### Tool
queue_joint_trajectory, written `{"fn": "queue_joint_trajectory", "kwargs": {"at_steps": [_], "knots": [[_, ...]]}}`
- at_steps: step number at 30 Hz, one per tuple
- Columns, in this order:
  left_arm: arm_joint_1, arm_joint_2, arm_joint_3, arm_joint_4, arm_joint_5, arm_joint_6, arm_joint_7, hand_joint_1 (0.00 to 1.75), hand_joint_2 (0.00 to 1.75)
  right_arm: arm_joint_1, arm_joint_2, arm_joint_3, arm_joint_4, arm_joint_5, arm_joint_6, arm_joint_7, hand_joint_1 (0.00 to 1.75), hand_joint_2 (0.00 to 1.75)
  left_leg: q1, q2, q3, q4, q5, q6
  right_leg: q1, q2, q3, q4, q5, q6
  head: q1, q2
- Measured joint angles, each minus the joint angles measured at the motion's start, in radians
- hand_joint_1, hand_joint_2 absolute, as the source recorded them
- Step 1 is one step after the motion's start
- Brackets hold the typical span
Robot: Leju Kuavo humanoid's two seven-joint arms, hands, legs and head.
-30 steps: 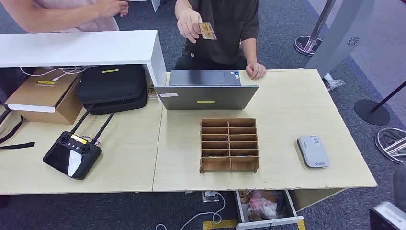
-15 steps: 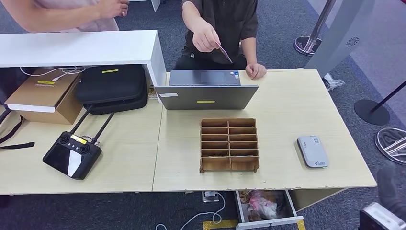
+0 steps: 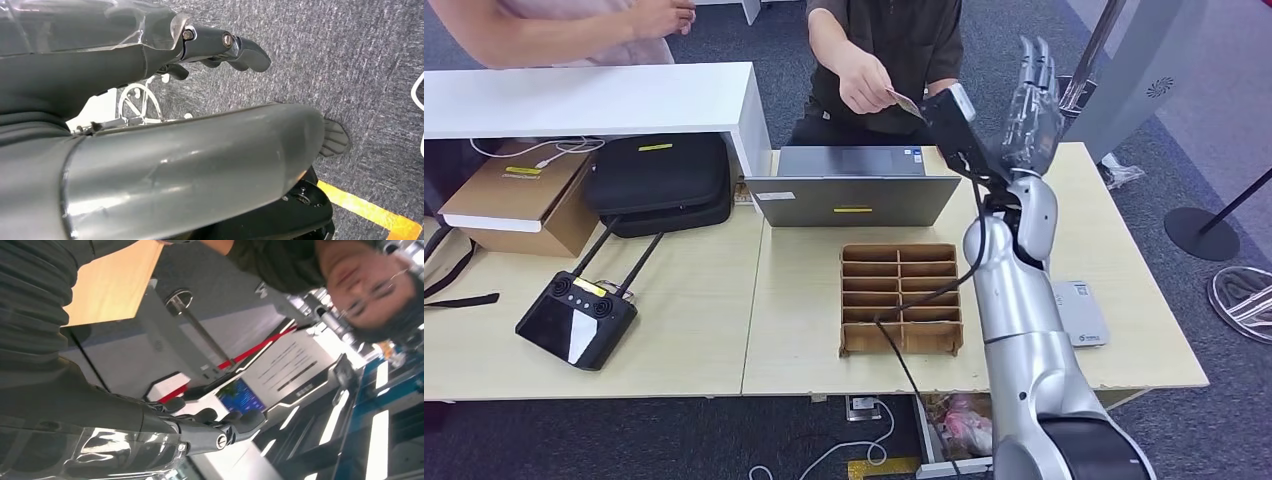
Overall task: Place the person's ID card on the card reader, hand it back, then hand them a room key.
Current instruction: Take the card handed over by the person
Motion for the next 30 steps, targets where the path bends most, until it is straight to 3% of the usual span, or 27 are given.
{"fn": "queue_joint_trajectory", "kwargs": {"at_steps": [5,17,18,21,22,24,30], "knots": [[0.001,0.006,-0.015,0.0,-0.008,-0.019,0.0,0.0,0.0,-0.092,0.003,0.059,0.145,0.009,0.014,-0.001,0.0,1.75,0.0,-0.001,-0.001,0.0,-0.002,-0.001,0.0,-0.001,0.0,0.0,-0.002,-0.001,0.0,0.0],[0.005,0.012,-0.018,0.0,-0.007,-0.01,-0.008,0.0,0.0,-0.137,0.005,0.122,0.262,0.008,-0.007,-0.012,0.0,1.75,-0.001,0.0,-0.001,0.0,-0.003,-0.001,0.0,-0.001,0.0,-0.001,-0.002,-0.001,0.0,0.0],[0.005,0.012,-0.018,0.0,-0.006,-0.01,-0.009,0.0,0.0,-0.138,0.006,0.126,0.266,0.008,-0.009,-0.014,0.17,1.75,-0.001,0.0,-0.001,0.0,-0.003,-0.001,0.0,-0.001,0.0,-0.001,-0.002,-0.001,0.0,0.0],[0.006,0.013,-0.018,0.0,-0.003,-0.01,-0.011,0.0,0.0,-0.14,0.007,0.138,0.275,0.002,-0.013,-0.015,1.4,1.75,0.0,0.0,-0.001,0.0,-0.003,-0.001,0.0,-0.001,0.0,-0.001,-0.002,-0.001,0.0,0.0],[0.006,0.013,-0.018,0.0,-0.003,-0.01,-0.011,0.0,0.0,-0.14,0.007,0.142,0.277,0.0,-0.015,-0.016,1.66,1.75,0.0,0.0,-0.001,0.0,-0.003,-0.001,0.0,-0.001,0.0,-0.001,-0.002,-0.001,0.0,0.0],[0.006,0.014,-0.018,0.0,-0.003,-0.01,-0.012,0.0,0.0,-0.141,0.008,0.148,0.28,-0.003,-0.02,-0.016,1.75,1.75,0.0,-0.001,-0.001,0.0,-0.003,-0.001,0.0,-0.001,0.0,-0.001,-0.002,-0.001,0.0,0.0],[0.007,0.014,-0.018,0.0,-0.003,-0.01,-0.014,0.0,0.0,-0.141,0.009,0.164,0.28,-0.007,-0.024,-0.017,1.75,1.75,-0.001,0.0,-0.001,0.0,-0.003,-0.001,0.0,-0.001,-0.001,-0.001,-0.002,-0.001,0.0,0.0]]}}
